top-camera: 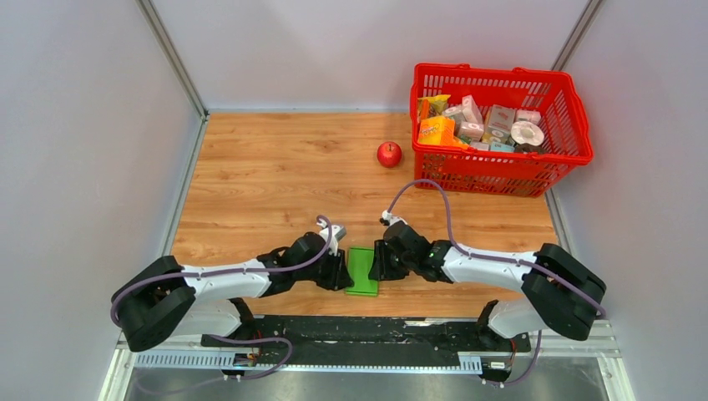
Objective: Fold the paper box
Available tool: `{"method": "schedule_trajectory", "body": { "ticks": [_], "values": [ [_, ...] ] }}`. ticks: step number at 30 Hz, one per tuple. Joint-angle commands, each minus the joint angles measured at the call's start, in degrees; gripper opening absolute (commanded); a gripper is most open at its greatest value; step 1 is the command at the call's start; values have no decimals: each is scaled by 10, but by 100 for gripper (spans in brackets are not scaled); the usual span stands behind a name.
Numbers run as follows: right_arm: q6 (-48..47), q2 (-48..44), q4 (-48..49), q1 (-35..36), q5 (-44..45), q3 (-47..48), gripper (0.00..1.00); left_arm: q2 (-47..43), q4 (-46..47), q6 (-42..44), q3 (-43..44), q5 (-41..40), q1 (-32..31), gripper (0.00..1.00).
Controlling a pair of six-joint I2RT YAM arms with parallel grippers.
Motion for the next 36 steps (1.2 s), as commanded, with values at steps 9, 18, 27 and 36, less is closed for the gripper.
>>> {"method": "schedule_trajectory", "body": {
  "ticks": [9,18,27,36],
  "values": [
    [47,-51,-6,66,-5,-47,32,-63,-13,-76,-44,-9,-91,34],
    [61,-67,-26,93,0,-56,32,-81,-23,-100,-60,-24,-122,34],
    [67,-94,-36,101,17,-64,32,-131,-91,-87,-56,-79,-123,40],
    [38,-142,-112,100,104,-35,53,-199,-217,-61,-18,-154,-122,57]
  ]
}}
